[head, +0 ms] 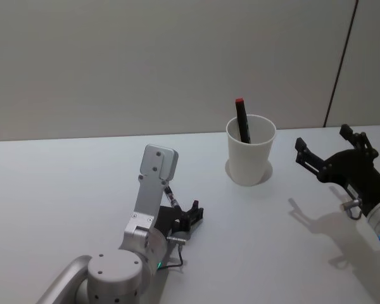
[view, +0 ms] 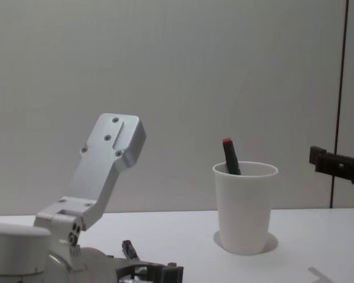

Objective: Place the pen into the pen holder.

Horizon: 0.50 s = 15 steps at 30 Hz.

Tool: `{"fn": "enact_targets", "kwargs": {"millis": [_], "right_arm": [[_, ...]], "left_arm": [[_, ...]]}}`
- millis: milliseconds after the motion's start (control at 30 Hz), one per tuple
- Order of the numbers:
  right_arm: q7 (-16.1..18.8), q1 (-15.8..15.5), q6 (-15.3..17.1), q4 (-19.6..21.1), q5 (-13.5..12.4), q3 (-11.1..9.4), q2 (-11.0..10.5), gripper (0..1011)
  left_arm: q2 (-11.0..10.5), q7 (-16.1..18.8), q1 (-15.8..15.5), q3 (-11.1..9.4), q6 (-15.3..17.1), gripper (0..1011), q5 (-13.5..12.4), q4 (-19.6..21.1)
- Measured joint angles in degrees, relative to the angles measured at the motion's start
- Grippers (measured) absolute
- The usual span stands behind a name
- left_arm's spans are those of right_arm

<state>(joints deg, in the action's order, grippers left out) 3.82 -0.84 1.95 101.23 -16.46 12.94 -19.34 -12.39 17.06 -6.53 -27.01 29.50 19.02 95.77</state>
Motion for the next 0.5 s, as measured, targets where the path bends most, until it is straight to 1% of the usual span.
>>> {"fn": "enact_targets", "kwargs": {"millis": [500], "right_arm": [[0.0, 0.0, 0.0, 0.0, 0.0, 0.0, 0.0, 1001]], "left_arm": [[0.74, 0.2, -0.17, 0.37, 1.32, 1001, -0.7, -0.29]]}}
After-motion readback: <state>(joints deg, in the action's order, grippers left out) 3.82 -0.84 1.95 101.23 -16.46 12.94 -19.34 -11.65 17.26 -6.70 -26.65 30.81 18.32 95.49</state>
